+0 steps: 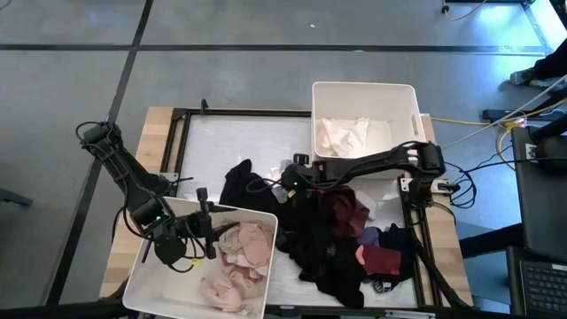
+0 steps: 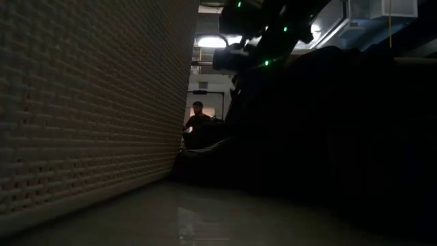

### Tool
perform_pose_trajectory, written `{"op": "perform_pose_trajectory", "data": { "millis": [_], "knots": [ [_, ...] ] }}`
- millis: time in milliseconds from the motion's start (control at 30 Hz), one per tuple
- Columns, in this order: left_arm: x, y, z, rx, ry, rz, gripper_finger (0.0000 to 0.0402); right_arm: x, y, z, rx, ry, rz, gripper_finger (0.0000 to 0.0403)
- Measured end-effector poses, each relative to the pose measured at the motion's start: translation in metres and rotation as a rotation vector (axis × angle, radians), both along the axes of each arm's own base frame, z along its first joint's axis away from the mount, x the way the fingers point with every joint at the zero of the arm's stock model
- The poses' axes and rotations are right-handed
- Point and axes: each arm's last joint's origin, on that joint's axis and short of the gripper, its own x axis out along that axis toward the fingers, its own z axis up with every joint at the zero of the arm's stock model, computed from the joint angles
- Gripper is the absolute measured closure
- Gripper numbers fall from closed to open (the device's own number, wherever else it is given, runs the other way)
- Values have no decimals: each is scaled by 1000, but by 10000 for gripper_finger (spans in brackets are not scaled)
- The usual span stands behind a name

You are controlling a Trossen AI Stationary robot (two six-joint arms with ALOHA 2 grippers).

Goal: Sort clothes
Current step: Put the gray pants into the top white bin

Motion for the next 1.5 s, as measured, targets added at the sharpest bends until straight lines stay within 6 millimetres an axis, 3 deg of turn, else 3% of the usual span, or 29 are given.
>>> {"op": "perform_pose_trajectory", "data": {
  "millis": [233,367,567,633,733,1033,1500],
  "knots": [
    [0,0,0,3,1,0,245,3,3,-18,76,54,55,189],
    [0,0,0,2,1,0,245,3,3,-19,68,59,71,245],
    [0,0,0,1,1,0,245,3,3,-19,49,67,102,376],
    [0,0,0,1,0,0,245,3,3,-19,35,71,116,391],
    [0,0,0,1,1,0,245,2,3,-15,23,68,112,377],
    [0,0,0,1,1,0,245,-11,10,35,-48,-64,95,390],
    [0,0,0,0,0,0,245,-55,9,129,-151,-348,4,386]
  ]
}}
